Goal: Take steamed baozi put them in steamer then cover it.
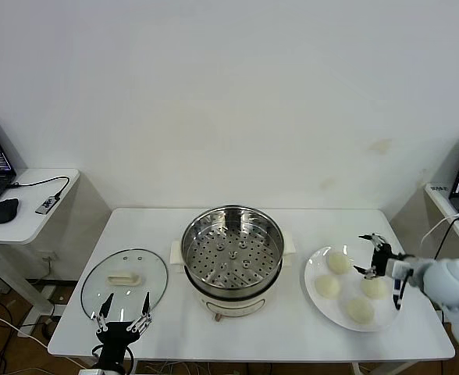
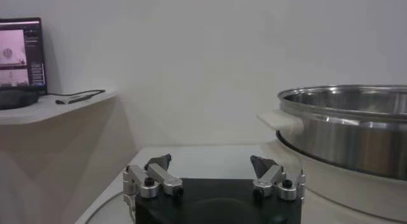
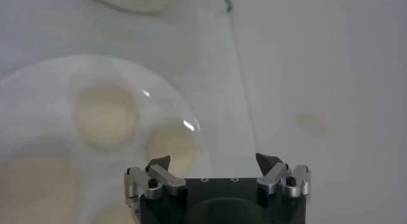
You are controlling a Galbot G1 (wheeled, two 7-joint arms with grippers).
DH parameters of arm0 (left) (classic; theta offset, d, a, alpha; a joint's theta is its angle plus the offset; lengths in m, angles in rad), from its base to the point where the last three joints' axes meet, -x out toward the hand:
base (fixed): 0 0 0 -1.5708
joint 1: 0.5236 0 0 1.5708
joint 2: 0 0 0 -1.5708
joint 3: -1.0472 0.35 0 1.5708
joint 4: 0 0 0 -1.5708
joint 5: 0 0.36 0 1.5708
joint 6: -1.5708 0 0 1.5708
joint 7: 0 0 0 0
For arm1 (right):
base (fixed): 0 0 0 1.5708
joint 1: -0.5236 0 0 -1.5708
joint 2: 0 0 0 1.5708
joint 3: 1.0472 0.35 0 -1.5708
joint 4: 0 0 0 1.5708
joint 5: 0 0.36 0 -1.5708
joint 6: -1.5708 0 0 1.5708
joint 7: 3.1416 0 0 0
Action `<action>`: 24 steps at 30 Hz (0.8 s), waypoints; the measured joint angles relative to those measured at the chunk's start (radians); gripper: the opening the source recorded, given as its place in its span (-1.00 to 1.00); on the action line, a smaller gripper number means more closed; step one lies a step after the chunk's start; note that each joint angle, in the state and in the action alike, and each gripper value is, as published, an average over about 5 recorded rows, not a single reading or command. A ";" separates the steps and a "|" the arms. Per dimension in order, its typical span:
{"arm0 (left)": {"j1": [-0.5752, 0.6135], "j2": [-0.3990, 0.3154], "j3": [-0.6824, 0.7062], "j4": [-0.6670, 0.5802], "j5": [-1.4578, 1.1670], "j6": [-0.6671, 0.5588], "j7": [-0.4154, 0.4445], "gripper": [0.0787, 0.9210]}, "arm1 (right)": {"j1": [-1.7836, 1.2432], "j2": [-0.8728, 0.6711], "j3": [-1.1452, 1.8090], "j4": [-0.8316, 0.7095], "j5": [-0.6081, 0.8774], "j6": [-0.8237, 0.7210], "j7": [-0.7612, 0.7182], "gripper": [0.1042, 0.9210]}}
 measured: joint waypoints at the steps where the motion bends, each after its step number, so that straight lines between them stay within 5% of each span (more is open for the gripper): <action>1: 0.001 0.000 -0.001 0.000 0.002 0.000 0.000 0.77 | 0.039 -0.004 -0.042 -0.018 0.004 0.003 -0.019 0.76; 24: 0.006 -0.002 -0.015 0.006 0.033 -0.002 0.000 0.77 | 0.478 0.080 -0.555 -0.303 0.062 0.010 -0.155 0.76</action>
